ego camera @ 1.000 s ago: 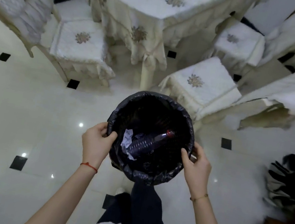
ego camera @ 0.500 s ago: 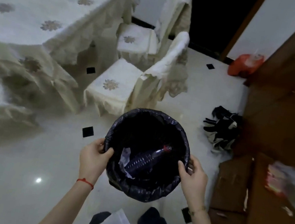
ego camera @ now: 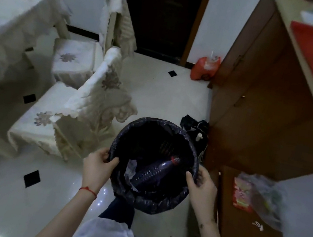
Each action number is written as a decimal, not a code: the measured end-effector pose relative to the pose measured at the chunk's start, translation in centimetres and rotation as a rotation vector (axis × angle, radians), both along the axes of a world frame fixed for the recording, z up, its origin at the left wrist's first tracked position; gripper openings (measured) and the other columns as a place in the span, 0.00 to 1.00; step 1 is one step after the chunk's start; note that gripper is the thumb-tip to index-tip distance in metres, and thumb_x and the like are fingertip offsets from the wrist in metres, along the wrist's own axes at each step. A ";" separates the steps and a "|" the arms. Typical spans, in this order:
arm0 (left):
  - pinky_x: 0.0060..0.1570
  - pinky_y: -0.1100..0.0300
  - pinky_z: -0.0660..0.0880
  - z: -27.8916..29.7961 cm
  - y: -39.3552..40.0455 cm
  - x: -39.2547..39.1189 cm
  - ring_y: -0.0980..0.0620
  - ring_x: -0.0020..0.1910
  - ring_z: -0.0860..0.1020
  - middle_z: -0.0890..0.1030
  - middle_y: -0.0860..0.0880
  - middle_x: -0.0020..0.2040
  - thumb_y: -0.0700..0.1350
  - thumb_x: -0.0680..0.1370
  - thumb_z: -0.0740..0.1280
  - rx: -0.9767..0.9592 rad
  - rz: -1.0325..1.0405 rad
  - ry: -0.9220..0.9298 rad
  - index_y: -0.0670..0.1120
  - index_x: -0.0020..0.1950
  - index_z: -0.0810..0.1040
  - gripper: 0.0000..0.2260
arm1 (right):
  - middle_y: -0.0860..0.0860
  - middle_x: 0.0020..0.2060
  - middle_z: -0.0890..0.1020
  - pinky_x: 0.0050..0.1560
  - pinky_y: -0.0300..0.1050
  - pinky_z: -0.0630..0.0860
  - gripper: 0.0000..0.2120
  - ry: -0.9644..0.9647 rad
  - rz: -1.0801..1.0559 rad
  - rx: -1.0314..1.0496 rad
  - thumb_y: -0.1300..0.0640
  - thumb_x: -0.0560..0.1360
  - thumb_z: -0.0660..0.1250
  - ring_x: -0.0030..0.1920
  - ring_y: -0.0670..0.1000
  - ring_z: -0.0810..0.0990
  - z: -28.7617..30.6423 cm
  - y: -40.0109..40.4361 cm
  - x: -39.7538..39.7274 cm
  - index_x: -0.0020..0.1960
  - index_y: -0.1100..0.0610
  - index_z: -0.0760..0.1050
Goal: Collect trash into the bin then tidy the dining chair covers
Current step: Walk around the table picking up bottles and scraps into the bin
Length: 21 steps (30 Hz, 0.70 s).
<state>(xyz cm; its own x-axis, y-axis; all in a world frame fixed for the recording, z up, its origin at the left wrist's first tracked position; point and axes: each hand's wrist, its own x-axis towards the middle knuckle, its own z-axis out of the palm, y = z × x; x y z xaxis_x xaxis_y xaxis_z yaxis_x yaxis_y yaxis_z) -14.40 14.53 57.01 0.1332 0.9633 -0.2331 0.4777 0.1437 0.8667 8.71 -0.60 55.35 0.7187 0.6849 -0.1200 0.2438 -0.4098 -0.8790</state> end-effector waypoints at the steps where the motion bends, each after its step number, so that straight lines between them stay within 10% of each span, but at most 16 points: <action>1: 0.46 0.53 0.81 -0.1 1.5 1.6 0.60 0.35 0.80 0.80 0.58 0.31 0.40 0.70 0.73 0.006 -0.001 0.006 0.54 0.37 0.78 0.09 | 0.48 0.51 0.82 0.43 0.23 0.73 0.15 -0.013 -0.007 -0.005 0.58 0.76 0.69 0.53 0.47 0.80 -0.3 1.3 1.3 0.62 0.55 0.76; 11: 0.45 0.63 0.77 -0.9 22.5 17.4 0.57 0.41 0.82 0.85 0.51 0.41 0.39 0.71 0.72 0.051 -0.071 0.052 0.44 0.51 0.84 0.09 | 0.47 0.51 0.82 0.56 0.44 0.77 0.15 -0.003 -0.082 -0.012 0.57 0.76 0.69 0.53 0.46 0.80 -0.9 20.9 16.3 0.62 0.52 0.76; 21: 0.35 0.77 0.71 1.2 43.4 33.3 0.67 0.36 0.76 0.82 0.55 0.40 0.37 0.73 0.71 0.083 -0.127 0.054 0.43 0.52 0.82 0.08 | 0.46 0.49 0.82 0.46 0.26 0.74 0.14 0.011 -0.097 -0.012 0.57 0.76 0.68 0.49 0.41 0.79 0.0 41.2 31.5 0.61 0.53 0.76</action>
